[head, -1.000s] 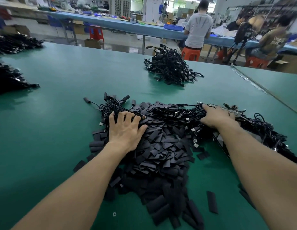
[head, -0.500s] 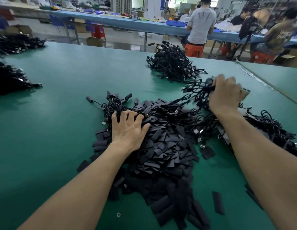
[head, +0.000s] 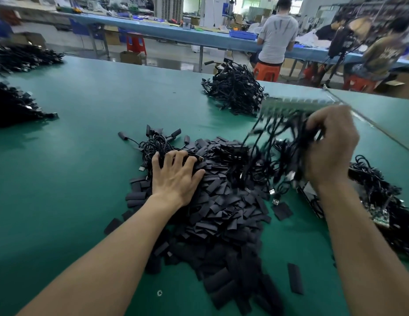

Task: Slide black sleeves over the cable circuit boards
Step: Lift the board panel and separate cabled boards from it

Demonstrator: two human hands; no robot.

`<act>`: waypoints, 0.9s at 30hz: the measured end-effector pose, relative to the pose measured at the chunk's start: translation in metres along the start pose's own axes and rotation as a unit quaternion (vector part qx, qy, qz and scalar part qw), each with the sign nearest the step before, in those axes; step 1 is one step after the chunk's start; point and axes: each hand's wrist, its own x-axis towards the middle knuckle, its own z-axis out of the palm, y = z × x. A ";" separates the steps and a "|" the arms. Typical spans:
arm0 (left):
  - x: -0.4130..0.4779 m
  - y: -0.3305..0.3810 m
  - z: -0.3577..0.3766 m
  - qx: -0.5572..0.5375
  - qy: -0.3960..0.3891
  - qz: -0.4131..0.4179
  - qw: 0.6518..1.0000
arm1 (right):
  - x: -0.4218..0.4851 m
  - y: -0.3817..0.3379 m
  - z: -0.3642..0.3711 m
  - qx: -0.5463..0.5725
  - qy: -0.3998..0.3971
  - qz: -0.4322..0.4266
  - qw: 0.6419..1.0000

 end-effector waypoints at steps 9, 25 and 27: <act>-0.010 0.025 -0.023 -0.114 0.194 0.075 0.972 | -0.083 0.018 -0.011 -0.079 -0.398 0.031 0.914; 0.028 0.073 -0.049 -0.539 -0.013 0.033 0.842 | -0.115 0.004 0.004 0.095 -0.286 0.112 0.947; 0.026 0.071 -0.052 -0.571 0.002 0.021 0.821 | -0.112 0.005 0.004 0.085 -0.232 0.132 0.960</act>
